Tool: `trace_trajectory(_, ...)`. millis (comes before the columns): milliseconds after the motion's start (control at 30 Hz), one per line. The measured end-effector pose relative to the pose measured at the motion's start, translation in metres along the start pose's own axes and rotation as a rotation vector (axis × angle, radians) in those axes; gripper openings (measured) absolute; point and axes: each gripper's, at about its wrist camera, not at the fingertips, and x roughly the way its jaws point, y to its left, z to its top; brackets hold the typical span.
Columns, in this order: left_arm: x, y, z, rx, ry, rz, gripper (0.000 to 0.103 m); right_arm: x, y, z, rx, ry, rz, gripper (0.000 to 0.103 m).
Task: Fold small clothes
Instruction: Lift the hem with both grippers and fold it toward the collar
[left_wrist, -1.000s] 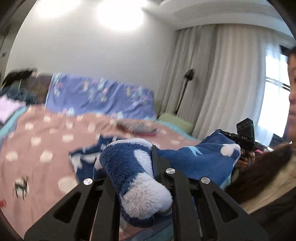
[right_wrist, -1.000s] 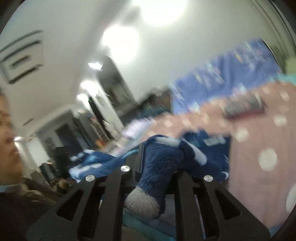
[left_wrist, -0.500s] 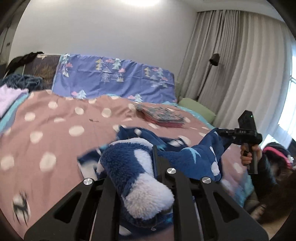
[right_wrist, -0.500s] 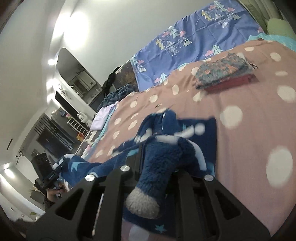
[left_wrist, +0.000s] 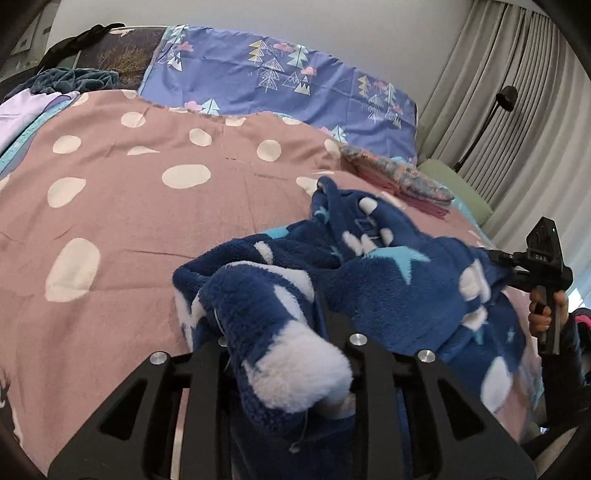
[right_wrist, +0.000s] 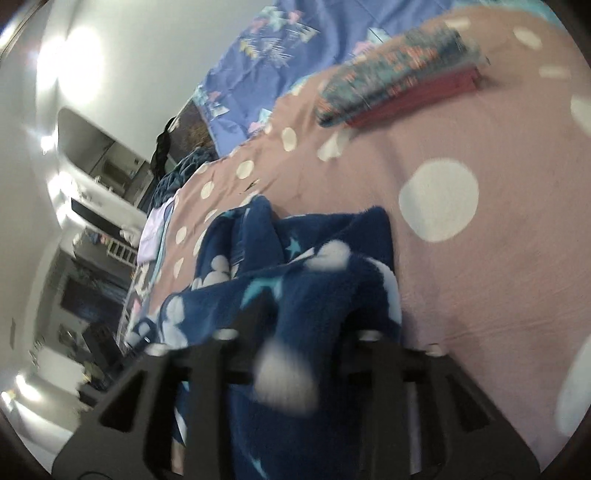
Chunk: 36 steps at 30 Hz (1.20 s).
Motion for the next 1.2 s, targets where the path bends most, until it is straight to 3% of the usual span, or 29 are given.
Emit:
trace_trajectory(67,-0.012,-0.007,-0.001,0.032,-0.021,0.008,0.038,-0.013,0.012,-0.005,-0.109,-0.018,-0.058,0.06)
trace_trajectory(133,-0.037,-0.016,-0.008,0.082,-0.056,0.032,0.063,-0.028,0.025,-0.018,-0.29,-0.027,-0.177,0.068)
trace_trajectory(200,-0.056,-0.02,-0.016,0.122,-0.068,0.068,0.067,-0.034,0.031,-0.032,-0.431,-0.024,-0.265,0.072)
trace_trajectory(300,-0.074,-0.016,-0.027,0.149,-0.049,0.11,0.071,-0.031,0.025,-0.045,-0.519,0.026,-0.348,0.073)
trace_trajectory(433,-0.047,-0.012,-0.036,0.23,0.084,0.226,0.072,-0.009,0.015,-0.04,-0.519,0.048,-0.378,0.073)
trace_trajectory(500,-0.029,-0.012,-0.034,0.264,0.117,0.239,0.072,0.003,0.016,-0.03,-0.512,0.024,-0.374,0.073)
trace_trajectory(633,-0.011,-0.007,-0.005,0.255,0.06,0.196,0.072,0.018,0.023,-0.005,-0.488,-0.019,-0.342,0.073)
trace_trajectory(733,0.001,0.004,0.024,0.198,0.007,0.076,0.073,0.019,0.024,0.016,-0.45,-0.04,-0.24,0.073)
trace_trajectory(767,0.007,0.011,0.032,0.162,0.0,0.032,0.073,0.021,0.024,0.022,-0.433,-0.039,-0.206,0.07)
trace_trajectory(867,0.027,0.034,0.046,0.015,0.011,-0.07,0.071,0.031,0.012,0.039,-0.352,-0.004,-0.131,0.039)
trace_trajectory(900,0.032,0.038,0.047,-0.024,0.009,-0.103,0.06,0.036,0.006,0.044,-0.313,0.008,-0.128,0.028)
trace_trajectory(933,0.036,0.043,0.048,-0.059,0.006,-0.14,0.046,0.04,-0.001,0.048,-0.277,0.018,-0.119,0.025)
trace_trajectory(967,0.041,0.05,0.049,-0.102,-0.001,-0.172,0.043,0.042,-0.008,0.051,-0.24,0.027,-0.098,0.022)
trace_trajectory(1033,0.047,0.052,0.048,-0.135,-0.008,-0.19,0.032,0.046,-0.022,0.057,-0.165,0.039,-0.045,0.022)
trace_trajectory(1200,0.065,0.052,0.052,-0.139,0.03,-0.184,0.032,0.056,-0.039,0.065,-0.088,0.07,0.01,0.037)
